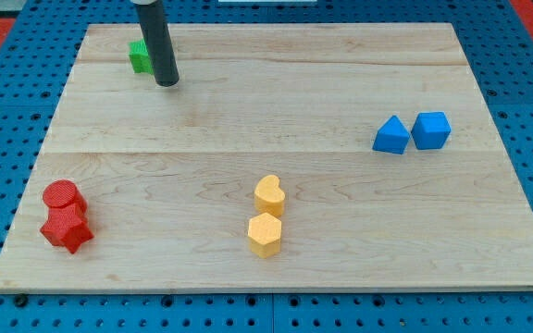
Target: Point your arm at the center left
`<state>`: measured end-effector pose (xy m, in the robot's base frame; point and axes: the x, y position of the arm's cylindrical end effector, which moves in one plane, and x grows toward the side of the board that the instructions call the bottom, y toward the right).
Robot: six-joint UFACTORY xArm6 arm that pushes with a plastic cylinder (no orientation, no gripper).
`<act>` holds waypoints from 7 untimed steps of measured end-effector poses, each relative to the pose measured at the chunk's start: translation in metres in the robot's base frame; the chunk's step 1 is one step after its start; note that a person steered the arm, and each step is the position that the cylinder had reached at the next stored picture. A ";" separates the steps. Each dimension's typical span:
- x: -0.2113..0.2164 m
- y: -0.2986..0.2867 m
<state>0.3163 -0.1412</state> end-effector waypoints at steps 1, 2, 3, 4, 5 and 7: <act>-0.004 0.000; -0.005 0.000; -0.008 0.000; -0.008 0.000; -0.010 -0.006; -0.010 -0.006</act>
<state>0.3065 -0.1469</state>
